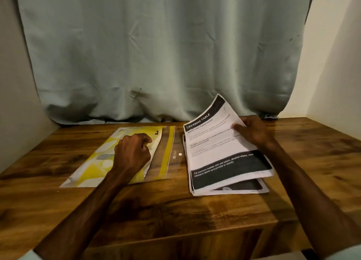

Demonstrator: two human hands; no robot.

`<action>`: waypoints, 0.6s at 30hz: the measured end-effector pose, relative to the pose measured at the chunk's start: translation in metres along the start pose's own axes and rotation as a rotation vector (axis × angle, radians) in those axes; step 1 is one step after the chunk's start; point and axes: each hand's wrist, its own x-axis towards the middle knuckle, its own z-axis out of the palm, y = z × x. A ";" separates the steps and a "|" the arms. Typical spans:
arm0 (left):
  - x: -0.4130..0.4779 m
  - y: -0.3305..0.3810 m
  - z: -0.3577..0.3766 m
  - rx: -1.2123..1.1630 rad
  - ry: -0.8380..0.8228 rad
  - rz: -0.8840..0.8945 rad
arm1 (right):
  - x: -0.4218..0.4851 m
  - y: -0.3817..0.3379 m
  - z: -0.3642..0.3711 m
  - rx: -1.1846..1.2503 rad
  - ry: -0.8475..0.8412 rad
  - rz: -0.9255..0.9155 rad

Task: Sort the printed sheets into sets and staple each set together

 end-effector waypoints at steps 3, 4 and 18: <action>0.000 0.000 -0.001 0.000 0.000 0.000 | 0.004 0.001 -0.010 0.262 0.005 0.127; 0.000 0.001 -0.001 0.000 0.001 0.003 | 0.002 -0.001 -0.013 0.307 0.012 0.165; 0.000 -0.001 0.002 -0.018 -0.007 -0.013 | -0.004 -0.002 0.005 0.678 -0.024 0.364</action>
